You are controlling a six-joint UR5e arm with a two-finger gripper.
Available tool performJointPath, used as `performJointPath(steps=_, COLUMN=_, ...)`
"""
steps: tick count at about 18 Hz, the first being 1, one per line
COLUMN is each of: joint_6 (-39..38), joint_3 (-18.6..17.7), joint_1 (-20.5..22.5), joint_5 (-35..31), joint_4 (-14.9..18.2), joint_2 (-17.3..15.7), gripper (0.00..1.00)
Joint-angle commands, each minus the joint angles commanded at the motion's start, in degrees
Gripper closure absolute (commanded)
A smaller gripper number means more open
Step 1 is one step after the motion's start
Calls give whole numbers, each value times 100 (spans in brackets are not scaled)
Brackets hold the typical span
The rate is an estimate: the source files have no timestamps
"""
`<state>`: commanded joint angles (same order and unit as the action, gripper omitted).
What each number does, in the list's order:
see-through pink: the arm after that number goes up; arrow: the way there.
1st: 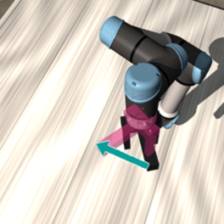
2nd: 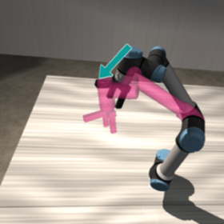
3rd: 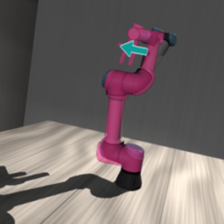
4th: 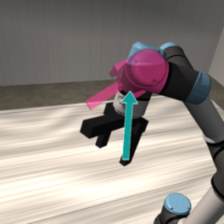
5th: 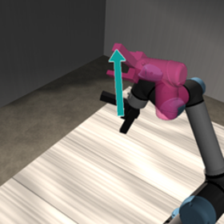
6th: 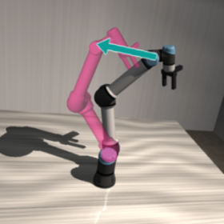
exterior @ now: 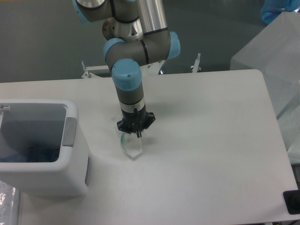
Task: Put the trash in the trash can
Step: 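Lift the plastic bag and carry it over the trash bin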
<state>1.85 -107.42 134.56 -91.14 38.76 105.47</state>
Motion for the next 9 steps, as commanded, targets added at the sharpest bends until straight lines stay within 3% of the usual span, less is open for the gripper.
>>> performJointPath(steps=4, joint_6=-140, joint_3=774, joint_1=236, joint_5=674, joint_4=0, joint_2=-53, gripper=97)
performJointPath(steps=9, joint_6=-298, joint_3=1398, joint_1=588, joint_5=1598, joint_4=-26, joint_2=-422, gripper=97)
